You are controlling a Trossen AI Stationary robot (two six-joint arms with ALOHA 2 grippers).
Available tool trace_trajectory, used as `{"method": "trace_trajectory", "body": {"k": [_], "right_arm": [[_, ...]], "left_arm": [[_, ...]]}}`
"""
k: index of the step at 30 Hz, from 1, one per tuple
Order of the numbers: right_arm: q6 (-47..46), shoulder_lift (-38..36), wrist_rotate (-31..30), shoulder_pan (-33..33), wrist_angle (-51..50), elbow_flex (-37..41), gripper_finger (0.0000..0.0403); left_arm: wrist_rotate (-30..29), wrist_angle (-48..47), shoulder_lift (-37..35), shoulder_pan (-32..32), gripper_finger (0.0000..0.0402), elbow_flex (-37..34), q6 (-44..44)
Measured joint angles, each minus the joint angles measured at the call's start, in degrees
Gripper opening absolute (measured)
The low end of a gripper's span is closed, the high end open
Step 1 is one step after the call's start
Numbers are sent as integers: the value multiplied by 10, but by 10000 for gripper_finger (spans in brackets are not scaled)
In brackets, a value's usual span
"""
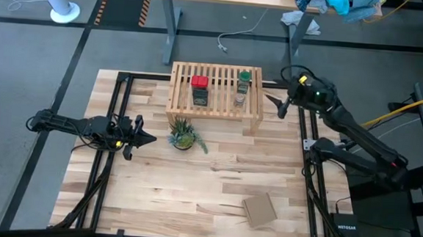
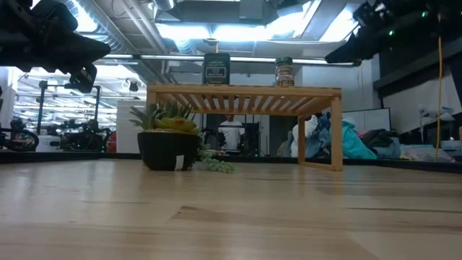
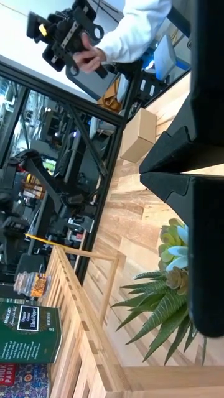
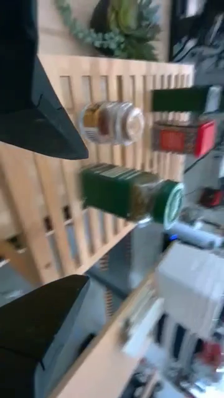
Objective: Shelf spices
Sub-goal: Remove the green seasoning bottle from the shelf
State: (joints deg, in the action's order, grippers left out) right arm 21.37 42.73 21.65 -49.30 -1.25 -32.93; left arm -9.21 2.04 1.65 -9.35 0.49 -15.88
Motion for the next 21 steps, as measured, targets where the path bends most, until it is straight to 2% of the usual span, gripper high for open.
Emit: {"method": "trace_trajectory", "body": {"k": [4, 9, 15, 21], "right_arm": [[-1, 38, 35, -15, 71, 31, 326], [-6, 111, 47, -14, 107, 34, 326], [-26, 197, 61, -14, 232, 34, 326], [-62, 236, 91, -31, 295, 34, 326]], "left_arm": [[0, 0, 0, 0, 0, 0, -2], [0, 0, 0, 0, 0, 0, -2], [0, 0, 0, 0, 0, 0, -2], [0, 0, 0, 0, 0, 0, -2]]}}
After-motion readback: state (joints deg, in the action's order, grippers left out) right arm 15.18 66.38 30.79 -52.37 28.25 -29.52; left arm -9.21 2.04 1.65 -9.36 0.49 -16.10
